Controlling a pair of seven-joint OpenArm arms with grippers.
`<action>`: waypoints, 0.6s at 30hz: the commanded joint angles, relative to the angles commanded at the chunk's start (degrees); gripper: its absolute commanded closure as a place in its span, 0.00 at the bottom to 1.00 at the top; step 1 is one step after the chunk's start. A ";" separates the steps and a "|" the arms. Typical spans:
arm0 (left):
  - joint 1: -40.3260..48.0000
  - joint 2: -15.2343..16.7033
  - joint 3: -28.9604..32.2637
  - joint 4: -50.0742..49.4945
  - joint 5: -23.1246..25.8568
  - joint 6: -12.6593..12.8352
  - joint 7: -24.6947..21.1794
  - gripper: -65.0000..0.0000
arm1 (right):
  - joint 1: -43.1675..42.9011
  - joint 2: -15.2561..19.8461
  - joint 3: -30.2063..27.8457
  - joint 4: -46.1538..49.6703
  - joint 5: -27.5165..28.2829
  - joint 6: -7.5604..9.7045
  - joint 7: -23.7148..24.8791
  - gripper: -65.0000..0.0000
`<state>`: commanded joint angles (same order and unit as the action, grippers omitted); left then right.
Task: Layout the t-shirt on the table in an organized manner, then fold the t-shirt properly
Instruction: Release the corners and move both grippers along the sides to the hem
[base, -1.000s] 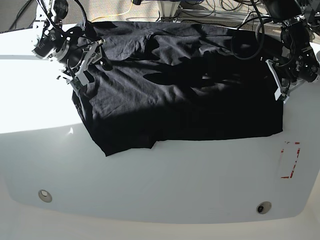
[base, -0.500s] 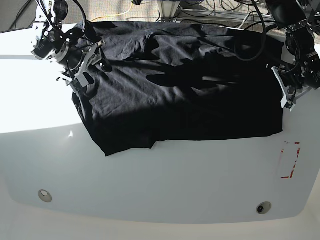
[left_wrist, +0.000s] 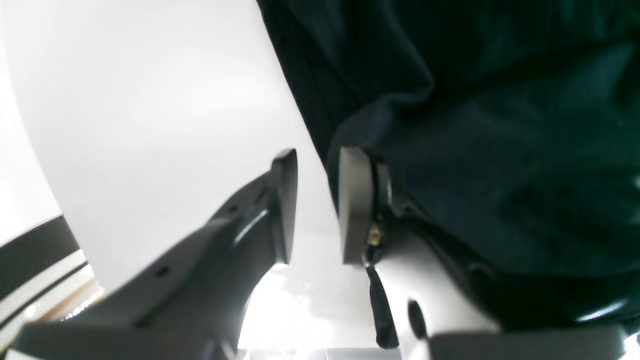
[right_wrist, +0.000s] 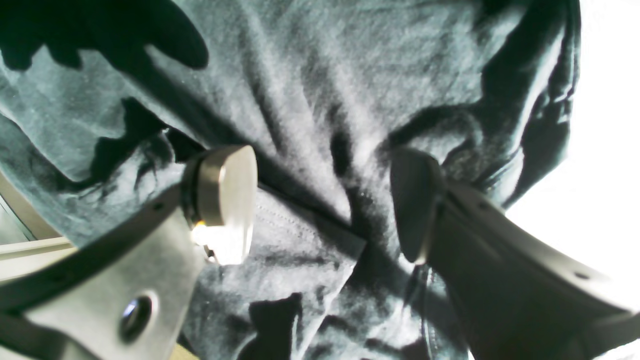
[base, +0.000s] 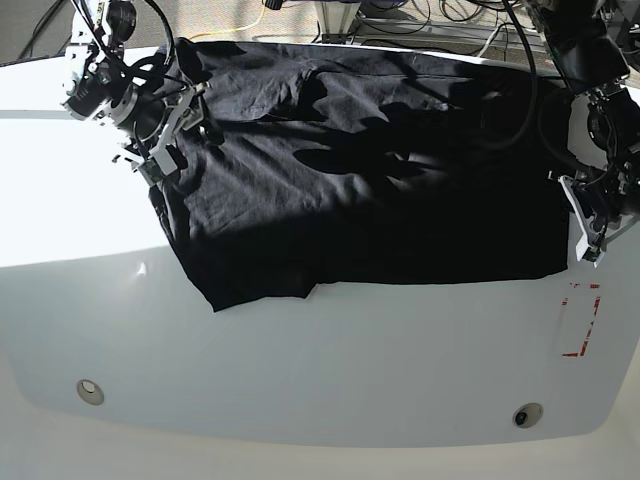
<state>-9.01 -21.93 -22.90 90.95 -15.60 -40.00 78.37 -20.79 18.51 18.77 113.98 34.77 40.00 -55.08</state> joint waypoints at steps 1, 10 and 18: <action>-0.44 -0.09 0.44 -0.62 0.00 0.00 0.00 0.81 | 0.00 0.00 0.00 0.00 0.00 0.00 0.00 0.37; -0.97 -0.09 0.62 -1.23 0.00 0.00 0.00 0.79 | 0.00 0.00 0.00 0.00 0.00 0.00 0.00 0.37; -3.25 -0.18 0.35 0.62 -0.18 0.00 0.00 0.45 | 0.18 0.00 0.26 0.35 0.09 0.00 0.00 0.36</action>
<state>-12.26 -22.11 -22.55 91.56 -15.78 -40.00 78.37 -20.62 18.51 19.03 114.33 34.86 40.00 -55.08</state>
